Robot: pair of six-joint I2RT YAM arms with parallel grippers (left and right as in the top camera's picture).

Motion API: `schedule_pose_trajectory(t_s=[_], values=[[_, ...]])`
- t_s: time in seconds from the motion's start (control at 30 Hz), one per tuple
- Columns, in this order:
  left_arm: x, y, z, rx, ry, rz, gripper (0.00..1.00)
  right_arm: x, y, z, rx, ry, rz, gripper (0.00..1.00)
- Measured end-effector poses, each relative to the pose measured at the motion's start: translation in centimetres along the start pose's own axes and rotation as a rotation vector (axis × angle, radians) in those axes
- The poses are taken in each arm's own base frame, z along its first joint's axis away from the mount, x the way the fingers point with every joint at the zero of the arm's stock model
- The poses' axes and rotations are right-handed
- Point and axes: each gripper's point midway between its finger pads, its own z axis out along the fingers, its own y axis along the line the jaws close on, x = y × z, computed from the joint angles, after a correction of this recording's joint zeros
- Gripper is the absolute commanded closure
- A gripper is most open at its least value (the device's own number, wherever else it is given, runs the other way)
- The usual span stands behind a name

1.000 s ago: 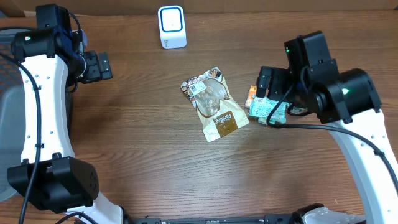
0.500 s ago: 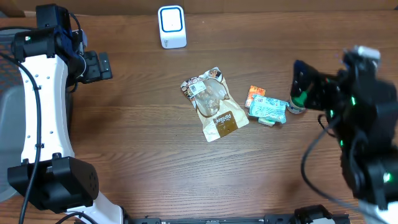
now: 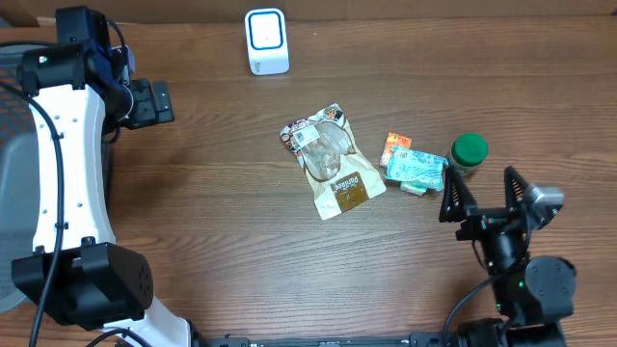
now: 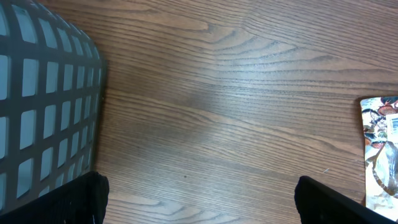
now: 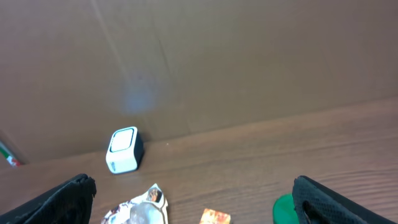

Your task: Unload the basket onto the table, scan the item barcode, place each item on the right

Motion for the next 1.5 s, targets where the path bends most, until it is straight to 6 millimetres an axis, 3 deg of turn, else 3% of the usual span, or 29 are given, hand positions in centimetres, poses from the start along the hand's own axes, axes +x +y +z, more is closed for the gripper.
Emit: schedule_pose_trajectory(t_s=[0.2, 0.37, 0.73, 0.9, 1.13, 1.5], values=[[0.0, 0.0, 0.0, 0.0, 0.001, 0.0, 0.0, 3.7, -0.6, -0.2, -0.018, 0.021, 0.0, 0.0], [0.0, 0.0, 0.0, 0.0, 0.0, 0.0, 0.0, 5.1, -1.1, -0.4, -0.018, 0.019, 0.0, 0.0], [0.0, 0.0, 0.0, 0.0, 0.0, 0.0, 0.01, 6.4, -1.4, -0.3, -0.041, -0.06, -0.002, 0.0], [0.0, 0.0, 0.0, 0.0, 0.0, 0.0, 0.0, 8.1, -1.9, -0.1, -0.032, -0.029, -0.001, 0.0], [0.0, 0.0, 0.0, 0.0, 0.0, 0.0, 0.0, 9.1, -2.2, -0.2, -0.021, 0.008, 0.0, 0.0], [0.0, 0.0, 0.0, 0.0, 0.0, 0.0, 0.01, 9.2, -2.2, -0.2, -0.02, 0.013, -0.001, 0.0]])
